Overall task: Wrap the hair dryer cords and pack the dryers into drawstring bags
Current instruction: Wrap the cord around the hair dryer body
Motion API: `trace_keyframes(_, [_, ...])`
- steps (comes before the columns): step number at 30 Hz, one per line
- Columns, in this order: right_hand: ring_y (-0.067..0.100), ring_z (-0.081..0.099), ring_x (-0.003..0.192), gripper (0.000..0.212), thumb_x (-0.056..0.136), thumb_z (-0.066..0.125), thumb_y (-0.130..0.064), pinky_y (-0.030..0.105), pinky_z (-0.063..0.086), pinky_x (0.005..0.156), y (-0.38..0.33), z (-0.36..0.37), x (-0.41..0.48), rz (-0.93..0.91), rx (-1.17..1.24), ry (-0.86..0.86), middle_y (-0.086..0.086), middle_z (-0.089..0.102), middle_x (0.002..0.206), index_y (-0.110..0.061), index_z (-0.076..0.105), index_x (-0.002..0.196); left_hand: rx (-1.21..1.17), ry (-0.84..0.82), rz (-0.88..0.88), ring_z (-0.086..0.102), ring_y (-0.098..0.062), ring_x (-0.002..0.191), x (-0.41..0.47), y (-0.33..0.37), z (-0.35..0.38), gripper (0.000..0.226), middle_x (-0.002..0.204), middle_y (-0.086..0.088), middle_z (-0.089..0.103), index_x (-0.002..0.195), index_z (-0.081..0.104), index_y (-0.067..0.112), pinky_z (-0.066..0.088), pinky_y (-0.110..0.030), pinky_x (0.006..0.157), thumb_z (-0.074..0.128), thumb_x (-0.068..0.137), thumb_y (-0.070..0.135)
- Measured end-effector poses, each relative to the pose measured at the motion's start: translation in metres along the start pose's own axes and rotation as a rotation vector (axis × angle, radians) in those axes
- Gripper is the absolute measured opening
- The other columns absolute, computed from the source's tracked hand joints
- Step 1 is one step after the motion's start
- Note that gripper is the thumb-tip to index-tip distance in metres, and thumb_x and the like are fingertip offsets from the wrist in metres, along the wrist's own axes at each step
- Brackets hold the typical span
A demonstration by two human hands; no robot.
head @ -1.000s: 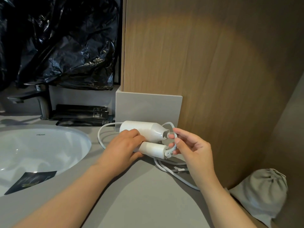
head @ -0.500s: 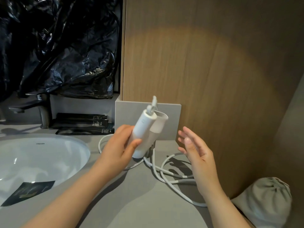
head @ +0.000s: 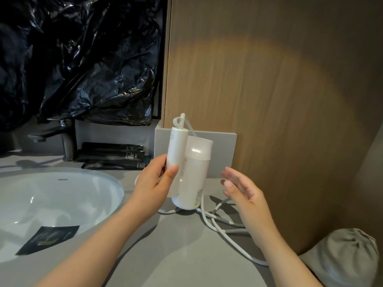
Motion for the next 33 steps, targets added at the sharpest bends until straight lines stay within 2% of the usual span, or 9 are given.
trace_keyframes(3, [0.003,0.056,0.120,0.040,0.092,0.058,-0.029,0.035,0.046,0.105,0.005,0.004,0.008,0.044,-0.030,-0.038,-0.013,0.060,0.130,-0.029,0.053,0.132,-0.010,-0.007,-0.018,0.060,-0.016,0.095,-0.001,0.001,0.000,0.037,0.101,0.005,0.063,0.115,0.056,0.026,0.054,-0.046,0.082,0.042,0.090,0.049])
trace_keyframes(8, [0.003,0.059,0.115,0.043,0.091,0.061,-0.029,0.028,0.050,0.098,0.003,0.013,0.021,0.067,-0.046,-0.108,-0.008,0.063,0.126,-0.027,0.051,0.133,0.033,0.002,-0.014,0.057,-0.008,0.102,0.001,0.002,0.001,0.028,0.109,0.010,0.060,0.125,0.049,0.029,0.053,-0.041,0.087,0.051,0.097,0.033])
trace_keyframes(10, [0.006,0.061,0.114,0.041,0.091,0.061,-0.028,0.024,0.052,0.093,0.001,0.019,0.023,0.065,-0.023,-0.122,-0.009,0.064,0.124,-0.030,0.051,0.131,0.108,0.001,-0.017,0.054,-0.004,0.102,0.001,0.000,0.002,0.035,0.114,0.008,0.054,0.126,0.046,0.031,0.053,-0.037,0.089,0.058,0.093,0.029])
trace_keyframes(13, [0.008,0.060,0.116,0.042,0.089,0.062,-0.029,0.031,0.050,0.098,0.002,0.026,0.022,0.062,0.003,-0.129,-0.011,0.064,0.124,-0.030,0.053,0.130,0.196,0.042,-0.039,0.053,-0.006,0.098,0.001,-0.004,0.000,0.039,0.113,0.006,0.053,0.126,0.046,0.027,0.052,-0.032,0.085,0.061,0.090,0.031])
trace_keyframes(17, [0.002,0.057,0.119,0.044,0.090,0.062,-0.026,0.036,0.047,0.104,0.007,0.031,0.018,0.054,-0.023,-0.141,-0.011,0.061,0.129,-0.025,0.054,0.134,0.178,0.072,-0.071,0.058,-0.008,0.093,0.001,-0.008,-0.002,0.028,0.104,0.008,0.060,0.120,0.048,0.023,0.047,-0.023,0.074,0.058,0.094,0.026])
trace_keyframes(22, [0.003,0.053,0.122,0.040,0.092,0.060,-0.026,0.014,0.048,0.088,0.009,0.022,0.015,0.052,-0.103,-0.063,-0.012,0.057,0.132,-0.026,0.054,0.132,0.060,0.160,-0.146,0.061,-0.013,0.088,0.000,-0.011,-0.010,0.016,0.094,0.010,0.060,0.109,0.051,0.019,0.049,-0.025,0.069,0.058,0.094,0.020])
trace_keyframes(27, [0.002,0.054,0.114,0.048,0.094,0.058,-0.025,0.004,0.049,0.072,0.013,0.021,0.013,0.103,-0.123,-0.075,-0.009,0.054,0.133,-0.023,0.046,0.140,0.020,0.199,-0.110,0.057,-0.005,0.073,0.001,-0.004,-0.017,0.023,0.086,0.008,0.061,0.114,0.054,0.017,0.045,-0.024,0.064,0.060,0.092,0.018])
trace_keyframes(30, [0.007,0.057,0.116,0.042,0.096,0.056,-0.023,0.018,0.053,0.087,0.016,0.028,0.012,0.138,-0.097,-0.119,-0.004,0.057,0.133,-0.026,0.046,0.136,-0.022,0.172,-0.106,0.062,-0.018,0.082,-0.001,-0.001,-0.015,0.019,0.090,0.001,0.065,0.111,0.055,0.019,0.054,-0.041,0.074,0.060,0.093,0.017])
trace_keyframes(33, [0.014,0.064,0.111,0.031,0.099,0.050,-0.022,0.029,0.052,0.095,0.018,0.033,0.011,0.213,0.015,-0.149,-0.004,0.062,0.125,-0.033,0.048,0.127,-0.028,0.166,-0.104,0.064,-0.019,0.086,-0.002,0.001,-0.015,0.019,0.093,0.002,0.066,0.111,0.055,0.019,0.054,-0.044,0.079,0.060,0.093,0.016])
Point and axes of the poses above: each hand's wrist, its own x-axis towards the middle knuckle, its own z-axis out of the palm, y = z × x, the point moved 6 cm from there along x, towards the middle knuckle
